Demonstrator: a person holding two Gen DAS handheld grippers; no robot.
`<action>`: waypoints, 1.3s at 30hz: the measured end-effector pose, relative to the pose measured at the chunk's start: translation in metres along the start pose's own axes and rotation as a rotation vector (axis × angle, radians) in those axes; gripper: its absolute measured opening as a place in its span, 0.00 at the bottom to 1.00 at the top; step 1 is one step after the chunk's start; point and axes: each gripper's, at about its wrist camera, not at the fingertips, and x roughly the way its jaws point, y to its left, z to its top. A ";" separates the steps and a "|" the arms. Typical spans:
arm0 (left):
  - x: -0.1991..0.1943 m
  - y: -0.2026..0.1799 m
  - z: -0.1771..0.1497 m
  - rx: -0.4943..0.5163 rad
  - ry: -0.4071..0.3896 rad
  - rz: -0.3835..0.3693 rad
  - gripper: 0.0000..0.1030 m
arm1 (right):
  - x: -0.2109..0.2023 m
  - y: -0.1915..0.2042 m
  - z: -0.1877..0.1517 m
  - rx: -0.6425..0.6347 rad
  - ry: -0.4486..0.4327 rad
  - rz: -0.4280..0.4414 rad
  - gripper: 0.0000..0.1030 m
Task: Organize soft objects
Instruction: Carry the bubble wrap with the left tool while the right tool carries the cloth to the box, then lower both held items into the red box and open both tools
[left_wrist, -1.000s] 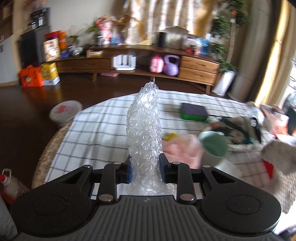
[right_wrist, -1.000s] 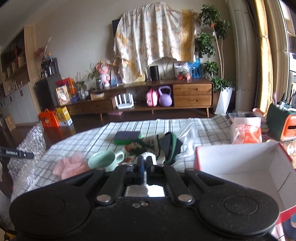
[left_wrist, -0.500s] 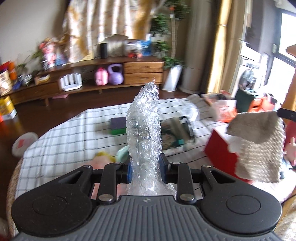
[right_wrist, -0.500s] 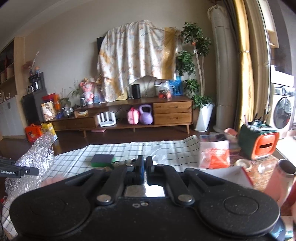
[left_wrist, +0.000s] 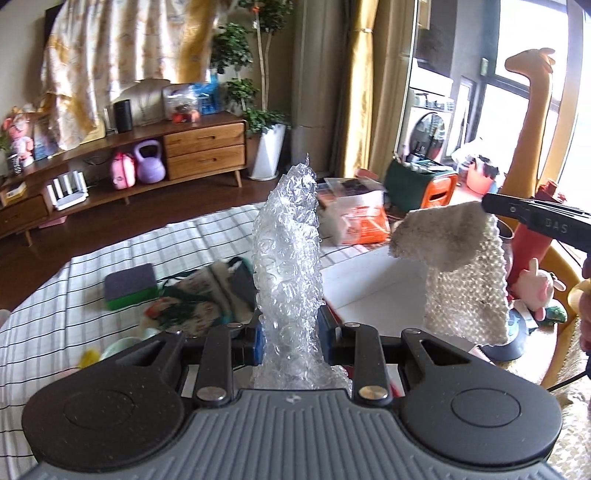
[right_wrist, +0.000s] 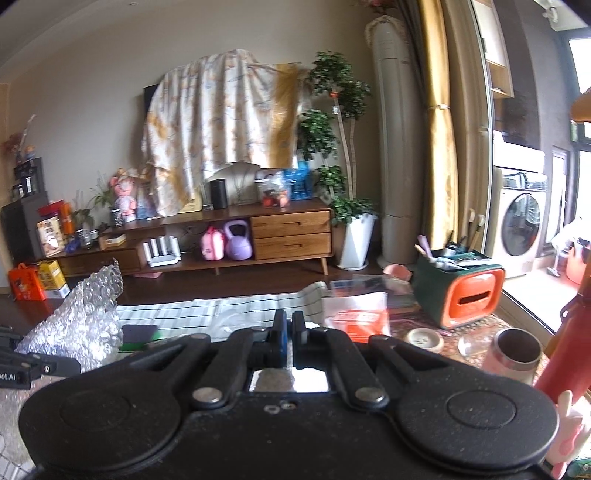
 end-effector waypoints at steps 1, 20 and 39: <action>0.005 -0.007 0.003 0.004 0.005 -0.011 0.27 | 0.003 -0.007 -0.001 0.007 0.002 -0.009 0.01; 0.131 -0.119 0.033 0.014 0.098 -0.119 0.27 | 0.047 -0.095 -0.046 0.130 0.061 -0.085 0.01; 0.233 -0.147 0.004 0.055 0.337 -0.134 0.27 | 0.080 -0.096 -0.100 0.129 0.258 -0.017 0.03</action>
